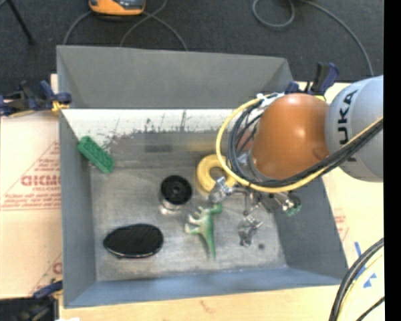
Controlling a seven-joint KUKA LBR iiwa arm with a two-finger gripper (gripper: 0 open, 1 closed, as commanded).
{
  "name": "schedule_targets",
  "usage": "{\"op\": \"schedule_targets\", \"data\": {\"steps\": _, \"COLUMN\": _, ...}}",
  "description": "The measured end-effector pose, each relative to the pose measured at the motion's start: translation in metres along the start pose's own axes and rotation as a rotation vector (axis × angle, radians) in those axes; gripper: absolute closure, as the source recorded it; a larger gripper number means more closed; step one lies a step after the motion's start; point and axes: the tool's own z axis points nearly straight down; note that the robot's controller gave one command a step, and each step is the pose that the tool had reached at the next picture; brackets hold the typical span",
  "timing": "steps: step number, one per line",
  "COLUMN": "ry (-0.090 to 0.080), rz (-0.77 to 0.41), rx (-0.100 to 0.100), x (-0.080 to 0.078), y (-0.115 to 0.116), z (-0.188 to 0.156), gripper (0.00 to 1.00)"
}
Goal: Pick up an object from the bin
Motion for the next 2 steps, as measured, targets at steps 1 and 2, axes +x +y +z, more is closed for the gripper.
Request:
{"op": "schedule_targets", "data": {"steps": 1, "ry": 0.002, "rz": -0.134, "rx": -0.002, "x": 0.0, "y": 0.016, "z": 0.032, "gripper": 0.0}}
{"op": "schedule_targets", "data": {"steps": 2, "ry": -0.001, "rz": -0.362, "rx": 0.001, "x": -0.01, "y": 0.008, "z": 0.061, "gripper": 0.0}}
